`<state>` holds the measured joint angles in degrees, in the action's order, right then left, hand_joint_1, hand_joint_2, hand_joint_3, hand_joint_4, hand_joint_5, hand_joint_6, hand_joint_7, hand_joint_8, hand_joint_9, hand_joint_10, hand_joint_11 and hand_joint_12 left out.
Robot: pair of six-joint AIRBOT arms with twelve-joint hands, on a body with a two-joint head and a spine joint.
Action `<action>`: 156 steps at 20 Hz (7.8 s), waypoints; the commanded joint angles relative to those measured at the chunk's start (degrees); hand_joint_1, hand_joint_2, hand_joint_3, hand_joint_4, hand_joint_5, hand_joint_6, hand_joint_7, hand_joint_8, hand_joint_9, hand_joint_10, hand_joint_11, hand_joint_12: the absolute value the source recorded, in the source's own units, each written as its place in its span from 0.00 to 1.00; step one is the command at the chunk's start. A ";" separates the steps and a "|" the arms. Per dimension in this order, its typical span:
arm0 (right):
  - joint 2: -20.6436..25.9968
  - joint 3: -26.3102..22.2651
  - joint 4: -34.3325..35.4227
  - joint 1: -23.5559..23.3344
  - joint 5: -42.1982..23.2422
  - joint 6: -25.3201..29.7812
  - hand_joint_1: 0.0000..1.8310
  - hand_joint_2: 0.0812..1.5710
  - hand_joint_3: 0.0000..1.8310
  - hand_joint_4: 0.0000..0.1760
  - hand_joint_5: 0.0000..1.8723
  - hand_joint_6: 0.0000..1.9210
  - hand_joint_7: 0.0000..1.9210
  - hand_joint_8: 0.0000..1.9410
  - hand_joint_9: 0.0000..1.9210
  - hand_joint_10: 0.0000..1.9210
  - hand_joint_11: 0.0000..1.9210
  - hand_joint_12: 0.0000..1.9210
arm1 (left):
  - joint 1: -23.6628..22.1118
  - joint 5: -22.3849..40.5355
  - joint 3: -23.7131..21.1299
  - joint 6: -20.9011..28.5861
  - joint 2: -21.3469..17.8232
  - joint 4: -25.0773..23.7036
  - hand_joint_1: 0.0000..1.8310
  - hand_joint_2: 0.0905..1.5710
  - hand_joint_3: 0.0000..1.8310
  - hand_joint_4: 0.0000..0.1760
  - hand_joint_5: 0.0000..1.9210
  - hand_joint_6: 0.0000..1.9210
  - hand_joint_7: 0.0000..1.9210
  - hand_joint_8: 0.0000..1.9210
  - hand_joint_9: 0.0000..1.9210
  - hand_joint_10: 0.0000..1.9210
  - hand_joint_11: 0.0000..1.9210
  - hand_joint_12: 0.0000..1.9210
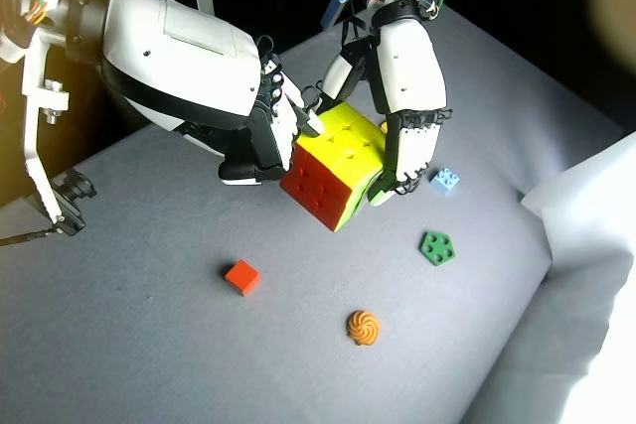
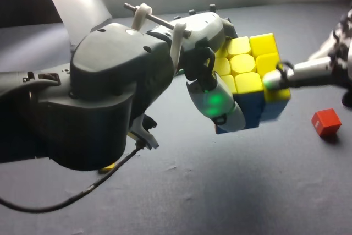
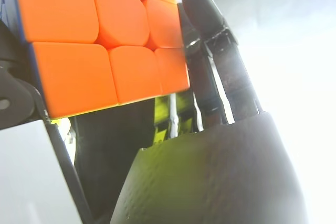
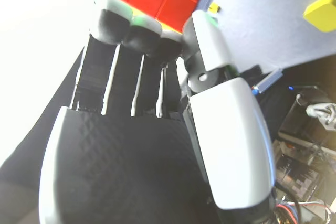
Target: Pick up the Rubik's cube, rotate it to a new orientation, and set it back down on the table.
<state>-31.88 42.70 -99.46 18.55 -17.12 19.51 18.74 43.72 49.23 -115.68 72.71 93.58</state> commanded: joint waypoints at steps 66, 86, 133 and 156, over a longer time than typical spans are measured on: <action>-3.25 3.52 -2.75 -0.43 1.08 -0.34 0.72 0.82 0.00 0.17 0.06 0.00 0.34 0.84 0.54 1.00 0.56 1.00 | -1.85 0.03 0.96 0.79 0.44 -4.33 0.74 0.71 0.00 0.00 0.50 0.53 0.47 0.54 0.40 0.72 0.28 0.66; -1.37 3.49 -2.75 -0.90 -0.25 0.33 0.72 0.86 0.00 0.35 0.03 0.00 0.36 0.81 0.51 1.00 0.53 1.00 | -1.95 -0.40 1.18 0.55 0.44 -4.34 0.74 0.72 0.00 0.00 0.46 0.55 0.46 0.60 0.40 0.72 0.29 0.65; -4.48 5.34 -4.32 5.58 4.40 -0.70 0.72 0.86 0.00 0.76 0.03 0.00 0.35 0.82 0.47 1.00 0.50 1.00 | -2.25 -1.06 1.29 -0.08 0.44 -4.11 0.73 0.76 0.00 0.00 0.44 0.57 0.40 0.70 0.34 0.79 0.24 0.69; -5.51 5.45 -4.35 6.78 7.12 -3.02 0.72 0.86 0.00 0.71 0.05 0.00 0.35 0.81 0.48 1.00 0.52 1.00 | -2.29 -1.06 1.22 -0.11 0.44 -4.10 0.74 0.75 0.00 0.00 0.45 0.56 0.41 0.66 0.36 0.78 0.24 0.64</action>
<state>-37.43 47.75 -104.18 25.67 -13.47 17.17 17.76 43.51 50.70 -116.79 73.10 93.47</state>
